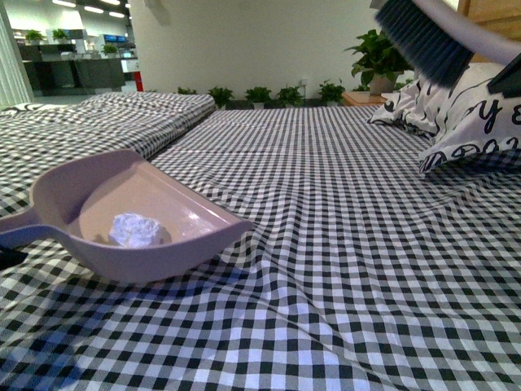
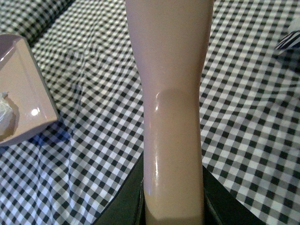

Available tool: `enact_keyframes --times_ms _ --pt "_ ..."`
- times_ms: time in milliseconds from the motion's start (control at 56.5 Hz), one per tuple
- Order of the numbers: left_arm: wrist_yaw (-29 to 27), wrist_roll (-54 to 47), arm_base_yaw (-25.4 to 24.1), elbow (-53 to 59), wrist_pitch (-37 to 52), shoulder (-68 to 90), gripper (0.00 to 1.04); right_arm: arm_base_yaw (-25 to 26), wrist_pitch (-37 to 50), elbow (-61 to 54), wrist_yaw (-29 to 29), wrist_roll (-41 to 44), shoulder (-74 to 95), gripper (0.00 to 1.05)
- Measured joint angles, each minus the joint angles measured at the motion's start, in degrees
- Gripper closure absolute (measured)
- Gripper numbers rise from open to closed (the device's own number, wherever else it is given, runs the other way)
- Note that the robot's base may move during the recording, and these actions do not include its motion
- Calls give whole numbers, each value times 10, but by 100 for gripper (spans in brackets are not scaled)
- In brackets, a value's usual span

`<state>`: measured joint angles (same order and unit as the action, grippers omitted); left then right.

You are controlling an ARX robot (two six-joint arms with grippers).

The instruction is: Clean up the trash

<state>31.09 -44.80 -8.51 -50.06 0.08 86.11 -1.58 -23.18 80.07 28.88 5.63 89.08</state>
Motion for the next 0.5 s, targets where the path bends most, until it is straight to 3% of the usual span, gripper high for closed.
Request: enact_keyframes --times_ms 496 --pt "-175 219 -29 -1 182 -122 78 54 -3 38 72 -106 -135 86"
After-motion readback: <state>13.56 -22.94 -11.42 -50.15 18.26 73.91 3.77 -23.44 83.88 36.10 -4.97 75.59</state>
